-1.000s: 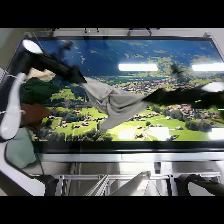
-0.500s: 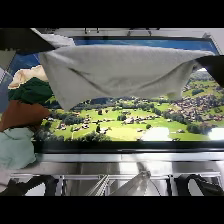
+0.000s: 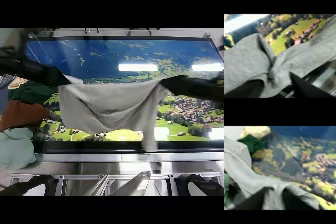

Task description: Fold the shirts.

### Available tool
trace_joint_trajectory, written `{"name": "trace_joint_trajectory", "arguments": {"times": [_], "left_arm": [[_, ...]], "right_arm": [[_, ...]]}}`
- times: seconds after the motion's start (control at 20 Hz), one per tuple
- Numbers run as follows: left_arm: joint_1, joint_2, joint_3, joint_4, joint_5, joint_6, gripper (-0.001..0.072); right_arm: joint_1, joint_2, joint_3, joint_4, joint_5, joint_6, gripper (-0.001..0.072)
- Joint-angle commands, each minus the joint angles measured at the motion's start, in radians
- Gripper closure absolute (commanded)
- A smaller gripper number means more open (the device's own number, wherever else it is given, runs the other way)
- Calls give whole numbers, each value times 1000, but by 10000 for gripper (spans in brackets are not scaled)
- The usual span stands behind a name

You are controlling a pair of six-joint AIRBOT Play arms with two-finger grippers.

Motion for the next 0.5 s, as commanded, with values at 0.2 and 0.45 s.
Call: {"name": "trace_joint_trajectory", "arguments": {"times": [0.2,0.45], "left_arm": [[146,-315,190,203,-156,-136,0],[249,-220,-165,82,-229,-157,1]], "right_arm": [[-125,-263,23,-151,5,15,205],[-311,-232,-97,-433,126,132,206]]}}
